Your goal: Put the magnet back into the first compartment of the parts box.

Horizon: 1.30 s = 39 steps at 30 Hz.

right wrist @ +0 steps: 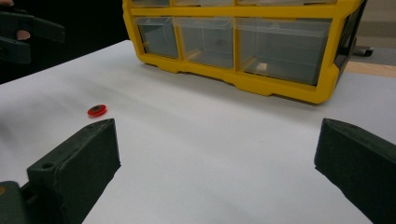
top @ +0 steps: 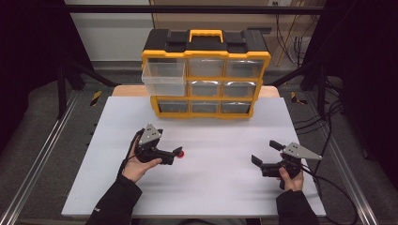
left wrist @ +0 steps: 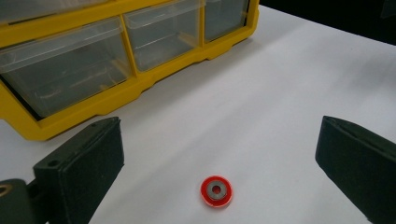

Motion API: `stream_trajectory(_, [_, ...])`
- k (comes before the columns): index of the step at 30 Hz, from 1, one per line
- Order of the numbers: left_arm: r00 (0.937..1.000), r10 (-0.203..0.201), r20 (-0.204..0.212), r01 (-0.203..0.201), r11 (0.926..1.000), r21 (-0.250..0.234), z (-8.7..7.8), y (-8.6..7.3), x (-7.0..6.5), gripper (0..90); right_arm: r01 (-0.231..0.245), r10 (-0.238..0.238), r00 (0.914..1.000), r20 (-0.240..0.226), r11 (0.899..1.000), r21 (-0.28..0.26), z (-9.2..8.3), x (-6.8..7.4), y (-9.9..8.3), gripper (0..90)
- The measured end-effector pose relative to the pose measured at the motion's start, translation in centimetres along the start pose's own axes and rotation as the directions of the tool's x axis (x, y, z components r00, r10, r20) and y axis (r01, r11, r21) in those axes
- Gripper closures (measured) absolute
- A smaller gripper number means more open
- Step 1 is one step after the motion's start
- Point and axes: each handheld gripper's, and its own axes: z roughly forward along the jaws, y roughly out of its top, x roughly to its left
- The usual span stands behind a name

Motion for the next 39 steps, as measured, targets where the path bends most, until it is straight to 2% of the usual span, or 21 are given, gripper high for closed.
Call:
stream_trajectory(8, [0.9999,0.003,-0.011,-0.002,0.9989,0.046,0.8,-0.5,-0.1,1.0,0.001,-0.001,1.0,-0.001,1.0,0.0,0.0,0.0,0.0,0.4])
stream_trajectory(10, [0.9999,-0.001,-0.012,0.002,0.9971,0.076,1.3,-0.7,0.0,1.0,0.001,-0.001,1.0,-0.001,1.0,0.001,0.0,0.0,0.0,0.4])
stream_trajectory(23, [0.9999,-0.01,-0.011,0.012,0.9899,0.141,2.9,-1.3,-0.1,1.7,0.003,-0.003,1.0,-0.002,1.0,0.004,0.1,0.0,0.0,0.4])
stream_trajectory(33, [0.9997,-0.019,-0.017,0.022,0.9776,0.209,4.2,-1.8,0.1,2.4,0.004,-0.003,1.0,-0.006,1.0,0.006,0.1,0.0,-0.1,0.4])
stream_trajectory(39, [0.9997,-0.022,-0.01,0.024,0.9732,0.229,4.6,-2.0,0.1,3.4,0.003,-0.003,1.0,-0.007,1.0,0.006,0.1,0.0,0.0,0.4])
